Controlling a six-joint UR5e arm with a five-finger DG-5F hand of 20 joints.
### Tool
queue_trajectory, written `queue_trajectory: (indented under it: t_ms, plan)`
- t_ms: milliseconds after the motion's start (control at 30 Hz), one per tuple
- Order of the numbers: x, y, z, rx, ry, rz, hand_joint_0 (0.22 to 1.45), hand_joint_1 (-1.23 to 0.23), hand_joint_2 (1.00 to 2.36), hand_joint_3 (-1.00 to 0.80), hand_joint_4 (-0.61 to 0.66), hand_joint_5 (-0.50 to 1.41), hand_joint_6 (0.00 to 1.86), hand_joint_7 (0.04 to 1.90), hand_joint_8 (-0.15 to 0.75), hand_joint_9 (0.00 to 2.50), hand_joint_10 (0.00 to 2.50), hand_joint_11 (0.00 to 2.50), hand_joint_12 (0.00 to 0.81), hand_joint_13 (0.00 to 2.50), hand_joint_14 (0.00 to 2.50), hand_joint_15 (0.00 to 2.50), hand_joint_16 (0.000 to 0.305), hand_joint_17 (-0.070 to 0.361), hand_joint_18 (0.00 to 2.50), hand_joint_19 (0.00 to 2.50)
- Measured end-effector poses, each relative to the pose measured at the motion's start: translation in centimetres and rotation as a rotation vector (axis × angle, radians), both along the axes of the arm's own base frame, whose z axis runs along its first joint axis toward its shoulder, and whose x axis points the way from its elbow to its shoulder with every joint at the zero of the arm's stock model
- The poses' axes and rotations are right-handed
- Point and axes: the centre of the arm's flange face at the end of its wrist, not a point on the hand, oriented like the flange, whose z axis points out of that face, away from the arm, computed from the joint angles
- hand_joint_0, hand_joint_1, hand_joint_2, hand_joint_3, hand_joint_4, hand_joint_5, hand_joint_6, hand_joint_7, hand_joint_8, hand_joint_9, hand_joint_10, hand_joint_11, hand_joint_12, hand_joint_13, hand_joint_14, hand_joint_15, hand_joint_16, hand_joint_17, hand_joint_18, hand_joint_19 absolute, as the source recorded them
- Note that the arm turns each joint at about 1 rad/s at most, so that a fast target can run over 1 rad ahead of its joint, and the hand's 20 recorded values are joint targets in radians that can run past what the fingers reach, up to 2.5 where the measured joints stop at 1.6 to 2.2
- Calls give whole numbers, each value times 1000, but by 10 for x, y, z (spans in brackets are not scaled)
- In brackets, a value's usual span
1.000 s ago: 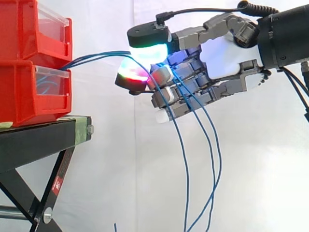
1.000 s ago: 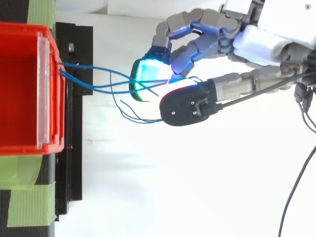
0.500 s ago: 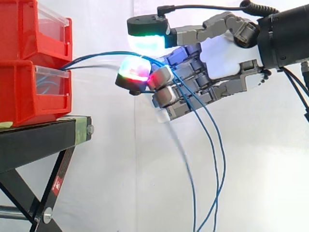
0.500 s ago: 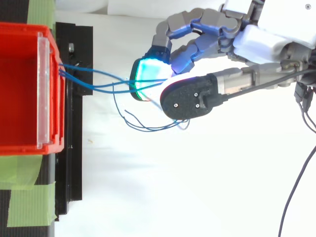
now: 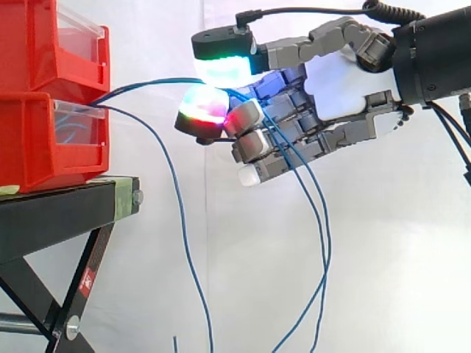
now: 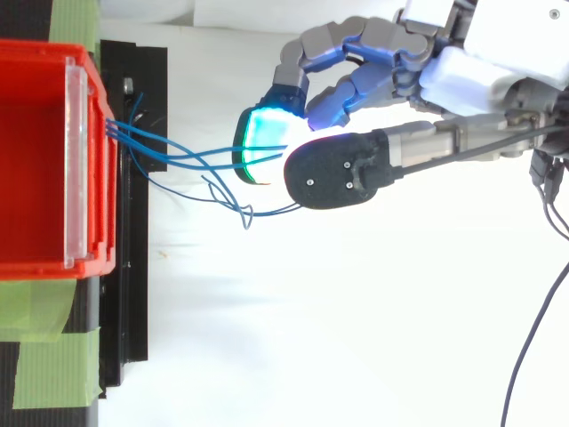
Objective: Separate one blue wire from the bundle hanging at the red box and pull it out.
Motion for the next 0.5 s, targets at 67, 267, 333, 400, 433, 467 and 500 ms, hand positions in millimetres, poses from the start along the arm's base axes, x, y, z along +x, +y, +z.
queue_trajectory:
  t_ms: [67, 267, 333, 400, 433, 467, 500]
  plan:
    - [0, 0, 0, 0, 0, 0, 603, -660, 1028, -161, 213, -230, 886, 1132, 320, 536, 1, 1629, 318, 490, 566, 1537, 42, 95, 420, 800]
    - [0, 0, 0, 0, 0, 1, 643, -802, 1030, -118, 230, -248, 883, 1187, 316, 461, 7, 1649, 331, 458, 369, 1678, 44, 99, 374, 758]
    - [0, 1, 0, 0, 0, 1, 647, -819, 1029, -132, 224, -255, 881, 1196, 315, 443, 7, 1670, 332, 447, 346, 1688, 44, 99, 359, 743]
    - [0, 1, 0, 1, 0, 1, 653, -847, 1026, -181, 231, -264, 875, 1203, 313, 412, 9, 1671, 331, 423, 323, 1715, 45, 100, 345, 745]
    - [0, 1, 0, 1, 0, 2, 648, -863, 1023, -232, 233, -266, 872, 1202, 310, 399, 9, 1664, 331, 420, 318, 1719, 45, 100, 343, 745]
    - [0, 1, 0, 1, 0, 2, 644, -868, 1020, -278, 231, -268, 870, 1204, 311, 397, 10, 1666, 328, 417, 314, 1720, 45, 101, 343, 743]
    - [0, 1, 0, 1, 0, 2, 642, -861, 1017, -316, 234, -269, 869, 1201, 310, 395, 11, 1664, 331, 417, 313, 1726, 45, 101, 342, 745]
